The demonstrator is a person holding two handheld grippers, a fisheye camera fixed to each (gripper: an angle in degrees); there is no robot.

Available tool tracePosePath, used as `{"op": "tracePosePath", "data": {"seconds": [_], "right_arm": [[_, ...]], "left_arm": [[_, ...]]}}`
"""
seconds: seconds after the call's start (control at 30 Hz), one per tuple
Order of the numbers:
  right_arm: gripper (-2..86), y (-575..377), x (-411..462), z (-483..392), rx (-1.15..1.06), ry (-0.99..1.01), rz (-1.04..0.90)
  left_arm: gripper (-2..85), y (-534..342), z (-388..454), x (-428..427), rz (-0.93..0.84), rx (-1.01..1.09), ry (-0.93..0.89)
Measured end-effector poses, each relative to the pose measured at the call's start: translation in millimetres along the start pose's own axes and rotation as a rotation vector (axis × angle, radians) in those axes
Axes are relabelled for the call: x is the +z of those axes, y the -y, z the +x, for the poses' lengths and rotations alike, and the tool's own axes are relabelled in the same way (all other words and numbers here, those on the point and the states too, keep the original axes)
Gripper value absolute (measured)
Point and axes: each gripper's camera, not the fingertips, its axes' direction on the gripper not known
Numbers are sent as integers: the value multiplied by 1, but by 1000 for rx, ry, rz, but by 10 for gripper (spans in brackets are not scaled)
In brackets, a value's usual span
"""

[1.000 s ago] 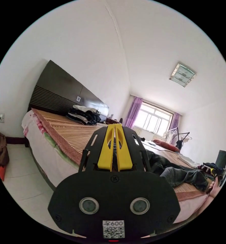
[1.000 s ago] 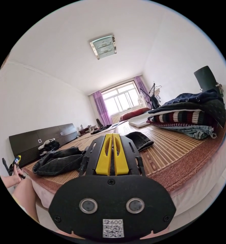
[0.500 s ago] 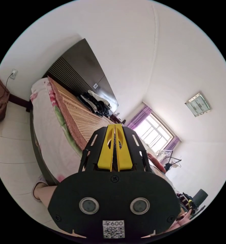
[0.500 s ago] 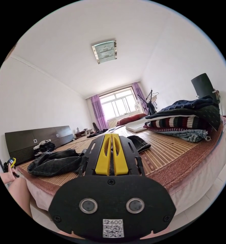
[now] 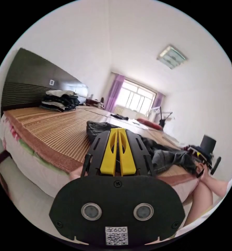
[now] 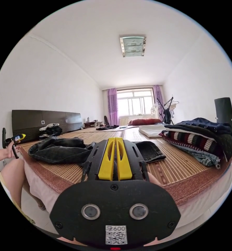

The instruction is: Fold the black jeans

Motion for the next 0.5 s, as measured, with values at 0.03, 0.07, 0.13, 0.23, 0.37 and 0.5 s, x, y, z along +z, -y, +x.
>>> {"op": "tracePosePath", "data": {"seconds": [0.03,0.07,0.13,0.23,0.37,0.5], "right_arm": [[-8,0,-2,7,38,1,12],[-8,0,-4,10,56,-3,18],[-8,-1,-6,24,138,-15,32],[-8,-1,-7,32,187,3,44],[-8,3,-4,17,158,-75,38],[-8,9,6,-14,27,-101,-1]], "left_arm": [[5,15,22,14,-61,117,20],[8,30,52,33,-114,319,28],[13,50,92,62,-93,558,130],[32,106,128,119,-55,587,178],[51,154,164,253,-466,634,85],[10,68,195,329,-728,820,342]]}}
